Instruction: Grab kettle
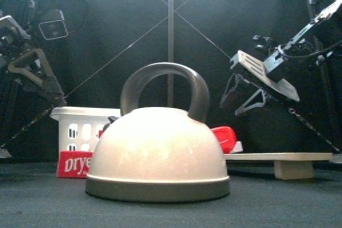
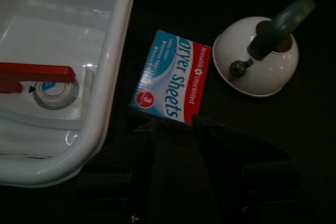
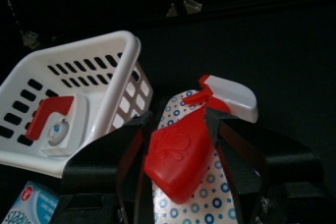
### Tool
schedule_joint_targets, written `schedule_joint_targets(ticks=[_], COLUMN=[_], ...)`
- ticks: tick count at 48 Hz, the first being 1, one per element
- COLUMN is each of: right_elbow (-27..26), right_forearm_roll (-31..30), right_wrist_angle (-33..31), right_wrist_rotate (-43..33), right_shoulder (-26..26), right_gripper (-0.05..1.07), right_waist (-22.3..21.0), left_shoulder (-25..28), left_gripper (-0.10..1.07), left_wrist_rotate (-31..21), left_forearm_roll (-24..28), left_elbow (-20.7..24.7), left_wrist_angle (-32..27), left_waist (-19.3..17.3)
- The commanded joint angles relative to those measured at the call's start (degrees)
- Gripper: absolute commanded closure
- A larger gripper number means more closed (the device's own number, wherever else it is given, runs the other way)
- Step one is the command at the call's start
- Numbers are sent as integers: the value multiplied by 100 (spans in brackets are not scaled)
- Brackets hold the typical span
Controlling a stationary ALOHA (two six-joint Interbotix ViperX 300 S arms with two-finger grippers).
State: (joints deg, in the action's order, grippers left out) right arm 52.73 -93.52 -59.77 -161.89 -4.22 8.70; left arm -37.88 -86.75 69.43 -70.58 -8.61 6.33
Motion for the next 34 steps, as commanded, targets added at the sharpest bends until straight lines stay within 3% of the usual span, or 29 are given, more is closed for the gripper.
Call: schedule_joint_targets(ticks=[1,25,34], right_elbow=[-26,35,62], right_forearm_roll=[-18,-44,-299], right_wrist_angle=[88,1626,2268], right_wrist_rotate=[26,70,237], right_shoulder=[-193,-624,-905], right_gripper=[20,20,20], right_waist=[-18,44,448], left_shoulder=[0,0,0], left_gripper=[22,22,22], left_wrist_rotate=[-9,-26,0], left_forearm_roll=[0,-26,-158], left_elbow=[70,53,-9], left_wrist_angle=[26,105,88], left_waist=[-18,-18,-18])
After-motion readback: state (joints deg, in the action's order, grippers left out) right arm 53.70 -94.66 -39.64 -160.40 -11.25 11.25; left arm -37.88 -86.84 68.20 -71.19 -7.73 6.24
